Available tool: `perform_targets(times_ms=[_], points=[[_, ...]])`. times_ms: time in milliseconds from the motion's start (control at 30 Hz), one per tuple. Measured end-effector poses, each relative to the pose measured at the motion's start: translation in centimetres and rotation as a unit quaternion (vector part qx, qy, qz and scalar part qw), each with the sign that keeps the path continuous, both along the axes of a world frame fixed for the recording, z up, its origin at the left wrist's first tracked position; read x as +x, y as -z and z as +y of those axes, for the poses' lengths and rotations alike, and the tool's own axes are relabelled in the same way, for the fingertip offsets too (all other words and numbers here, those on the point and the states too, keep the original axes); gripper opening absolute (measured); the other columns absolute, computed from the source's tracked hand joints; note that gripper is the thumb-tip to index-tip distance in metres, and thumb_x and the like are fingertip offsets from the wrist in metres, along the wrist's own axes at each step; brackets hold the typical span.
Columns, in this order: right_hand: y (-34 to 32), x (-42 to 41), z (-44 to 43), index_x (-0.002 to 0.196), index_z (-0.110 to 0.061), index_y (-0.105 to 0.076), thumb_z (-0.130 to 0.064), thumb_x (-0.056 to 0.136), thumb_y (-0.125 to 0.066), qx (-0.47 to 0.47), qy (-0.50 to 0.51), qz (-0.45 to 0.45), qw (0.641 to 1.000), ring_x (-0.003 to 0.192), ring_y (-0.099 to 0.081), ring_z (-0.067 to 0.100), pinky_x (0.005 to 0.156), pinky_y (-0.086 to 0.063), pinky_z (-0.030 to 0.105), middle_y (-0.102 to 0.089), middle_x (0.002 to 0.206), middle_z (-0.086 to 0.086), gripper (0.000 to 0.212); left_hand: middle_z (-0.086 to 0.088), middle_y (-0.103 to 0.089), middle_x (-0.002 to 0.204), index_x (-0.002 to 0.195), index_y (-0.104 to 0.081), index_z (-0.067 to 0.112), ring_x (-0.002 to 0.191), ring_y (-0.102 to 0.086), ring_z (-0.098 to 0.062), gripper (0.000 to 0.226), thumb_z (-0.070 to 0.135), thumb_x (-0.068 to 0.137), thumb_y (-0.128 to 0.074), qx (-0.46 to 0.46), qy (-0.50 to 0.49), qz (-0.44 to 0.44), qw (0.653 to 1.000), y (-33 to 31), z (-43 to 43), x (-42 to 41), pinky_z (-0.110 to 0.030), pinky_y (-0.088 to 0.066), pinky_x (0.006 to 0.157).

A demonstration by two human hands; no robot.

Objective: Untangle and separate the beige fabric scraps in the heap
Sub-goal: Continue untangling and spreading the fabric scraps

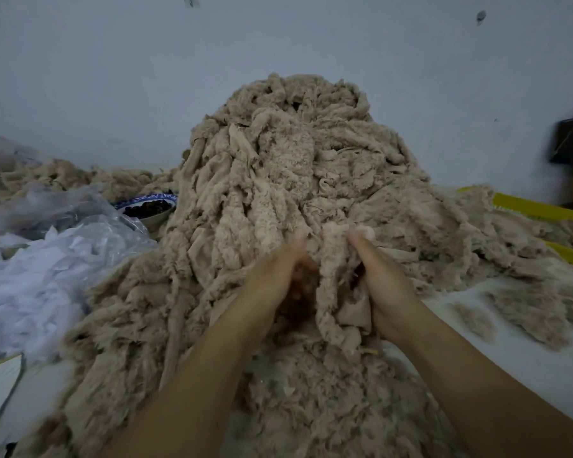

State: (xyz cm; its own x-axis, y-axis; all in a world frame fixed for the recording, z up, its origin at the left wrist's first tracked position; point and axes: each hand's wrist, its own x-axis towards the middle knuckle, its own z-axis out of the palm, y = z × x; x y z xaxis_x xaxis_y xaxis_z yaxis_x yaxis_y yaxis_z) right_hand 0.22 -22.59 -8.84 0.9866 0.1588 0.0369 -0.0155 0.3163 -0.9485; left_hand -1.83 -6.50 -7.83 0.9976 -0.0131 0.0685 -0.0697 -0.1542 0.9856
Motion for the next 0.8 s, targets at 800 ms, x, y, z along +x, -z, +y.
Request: perform_targets(times_ms=[800], points=[[-0.1, -0.9, 0.3, 0.107, -0.072, -0.05, -0.095, 0.061, -0.049, -0.206, -0.053, -0.157, 0.964, 0.109, -0.053, -0.02, 0.084, -0.046, 0.01, -0.057, 0.118, -0.041, 0.051, -0.015, -0.068, 0.126, 0.121, -0.071, 0.009, 0.118, -0.065, -0.027, 0.04, 0.036, 0.092, -0.063, -0.334, 0.067, -0.015, 0.94, -0.7, 0.6, -0.1, -0.04, -0.055, 0.097]])
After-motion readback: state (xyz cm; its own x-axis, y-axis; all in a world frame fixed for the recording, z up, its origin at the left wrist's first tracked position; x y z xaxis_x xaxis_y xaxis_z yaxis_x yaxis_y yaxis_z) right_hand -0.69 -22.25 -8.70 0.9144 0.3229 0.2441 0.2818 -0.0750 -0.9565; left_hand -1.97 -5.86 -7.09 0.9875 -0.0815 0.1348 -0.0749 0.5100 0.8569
